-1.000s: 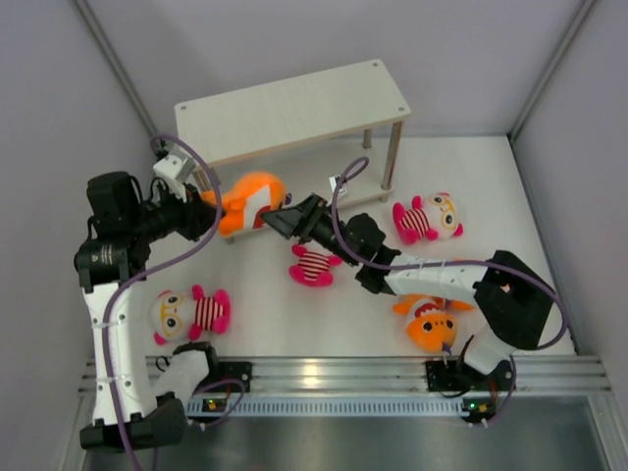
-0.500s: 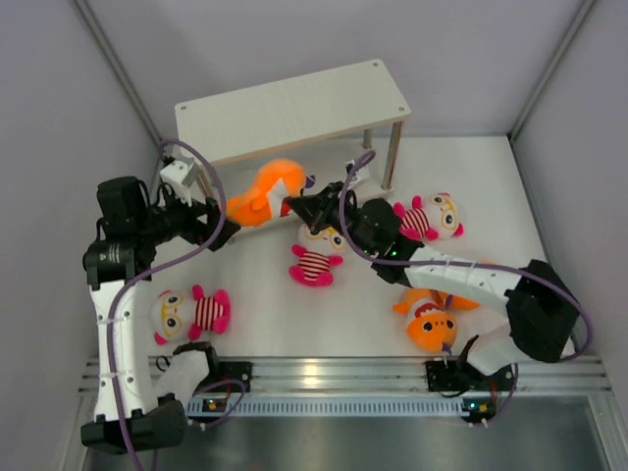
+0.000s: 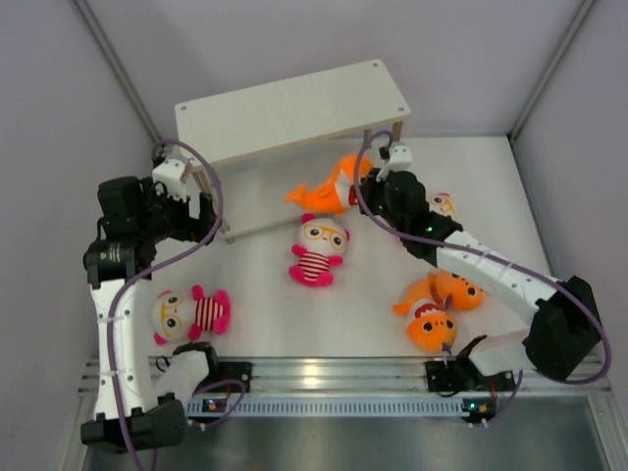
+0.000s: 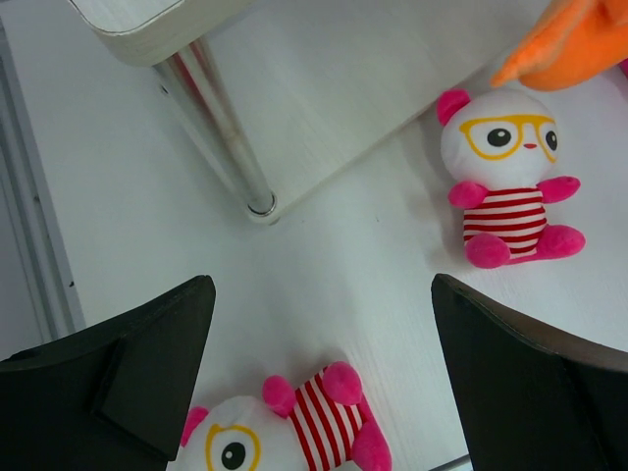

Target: Place and organize the stuffed toys onto the shelf

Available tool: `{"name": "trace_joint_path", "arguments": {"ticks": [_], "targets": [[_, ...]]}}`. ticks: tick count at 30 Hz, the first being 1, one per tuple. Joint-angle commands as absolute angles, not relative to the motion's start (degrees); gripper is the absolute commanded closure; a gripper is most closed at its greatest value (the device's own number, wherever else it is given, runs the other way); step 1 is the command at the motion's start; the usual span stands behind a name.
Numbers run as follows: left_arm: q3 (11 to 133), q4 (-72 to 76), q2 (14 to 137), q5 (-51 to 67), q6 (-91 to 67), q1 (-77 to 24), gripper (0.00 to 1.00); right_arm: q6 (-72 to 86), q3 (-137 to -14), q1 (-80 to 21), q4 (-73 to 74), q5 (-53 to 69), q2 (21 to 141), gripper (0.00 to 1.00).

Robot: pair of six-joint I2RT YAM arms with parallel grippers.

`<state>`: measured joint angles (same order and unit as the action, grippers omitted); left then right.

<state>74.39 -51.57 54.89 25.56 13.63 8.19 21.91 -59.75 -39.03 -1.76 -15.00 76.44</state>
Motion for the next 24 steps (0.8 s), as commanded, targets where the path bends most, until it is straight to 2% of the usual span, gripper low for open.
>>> {"name": "trace_joint_path", "arguments": {"ticks": [1,11,24], "targets": [[74.0,-50.9,54.4,24.8,14.2,8.0,0.02,25.0,-63.7,-37.8,-2.4,-17.2,82.7,1.0],[72.3,-50.8,53.6,24.3,14.3,8.1,0.02,27.8,-74.4,-35.2,-7.7,-22.3,97.1,1.0],[71.9,-50.8,53.6,24.2,14.3,8.1,0.02,36.5,-82.1,-31.6,-5.0,-22.8,106.2,0.99]]}}
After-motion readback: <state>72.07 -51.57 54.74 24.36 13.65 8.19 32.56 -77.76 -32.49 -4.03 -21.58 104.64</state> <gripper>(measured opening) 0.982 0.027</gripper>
